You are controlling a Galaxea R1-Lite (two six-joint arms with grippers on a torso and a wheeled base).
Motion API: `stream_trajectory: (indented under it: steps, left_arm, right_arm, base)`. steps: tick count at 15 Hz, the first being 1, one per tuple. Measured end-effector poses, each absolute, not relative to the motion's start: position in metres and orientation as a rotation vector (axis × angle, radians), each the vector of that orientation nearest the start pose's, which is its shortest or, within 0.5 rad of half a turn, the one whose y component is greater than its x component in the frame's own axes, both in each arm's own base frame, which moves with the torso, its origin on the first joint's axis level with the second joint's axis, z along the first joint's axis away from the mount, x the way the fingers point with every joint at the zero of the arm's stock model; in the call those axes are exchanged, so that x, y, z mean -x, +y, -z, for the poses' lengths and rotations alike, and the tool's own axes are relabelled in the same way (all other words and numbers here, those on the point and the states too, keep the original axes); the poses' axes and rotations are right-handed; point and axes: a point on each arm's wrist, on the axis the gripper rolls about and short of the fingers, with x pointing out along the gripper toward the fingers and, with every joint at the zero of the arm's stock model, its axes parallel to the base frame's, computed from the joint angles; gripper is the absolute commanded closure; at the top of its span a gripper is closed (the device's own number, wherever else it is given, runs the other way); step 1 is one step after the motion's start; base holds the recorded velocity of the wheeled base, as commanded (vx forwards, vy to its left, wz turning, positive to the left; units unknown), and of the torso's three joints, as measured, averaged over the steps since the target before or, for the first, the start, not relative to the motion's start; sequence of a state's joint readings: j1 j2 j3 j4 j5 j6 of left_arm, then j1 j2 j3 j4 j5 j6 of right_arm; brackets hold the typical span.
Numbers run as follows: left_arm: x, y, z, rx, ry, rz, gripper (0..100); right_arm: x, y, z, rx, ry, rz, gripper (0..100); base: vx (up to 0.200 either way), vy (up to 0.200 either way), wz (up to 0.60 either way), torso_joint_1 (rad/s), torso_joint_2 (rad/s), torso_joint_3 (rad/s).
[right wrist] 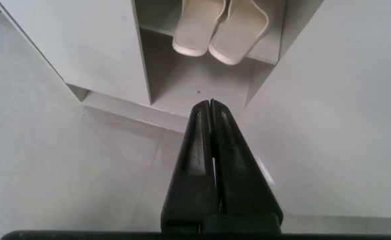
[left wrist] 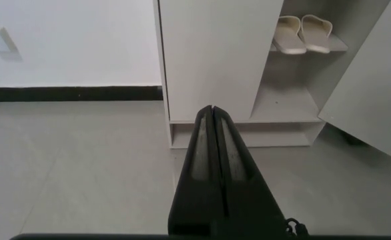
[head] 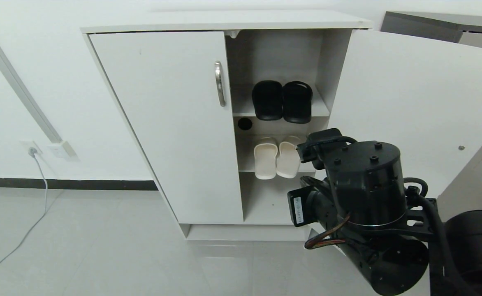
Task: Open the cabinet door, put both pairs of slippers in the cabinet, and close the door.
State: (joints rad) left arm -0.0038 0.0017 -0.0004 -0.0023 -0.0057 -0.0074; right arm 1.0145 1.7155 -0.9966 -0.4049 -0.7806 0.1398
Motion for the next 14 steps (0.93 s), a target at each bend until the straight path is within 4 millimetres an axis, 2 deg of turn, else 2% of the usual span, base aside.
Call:
stream_trajectory:
  steps: [5, 14]
  left_arm:
    - [0.0227, -0.0001, -0.0756, 0.007, 0.001, 0.010, 100]
    - [0.0227, 0.0000, -0.0755, 0.007, 0.002, 0.010, 100]
  right_arm:
    - [-0.1796, 0.2602, -0.2081, 0.111, 0.214, -0.219, 100]
    - [-0.1800, 0.2598, -0.2075, 0.112, 0.215, -0.217, 100]
  base:
    - [0.000, 0.000, 0.00, 0.053, -0.47, -0.359]
    - [0.000, 0.000, 0.00, 0.143, -0.47, -0.329]
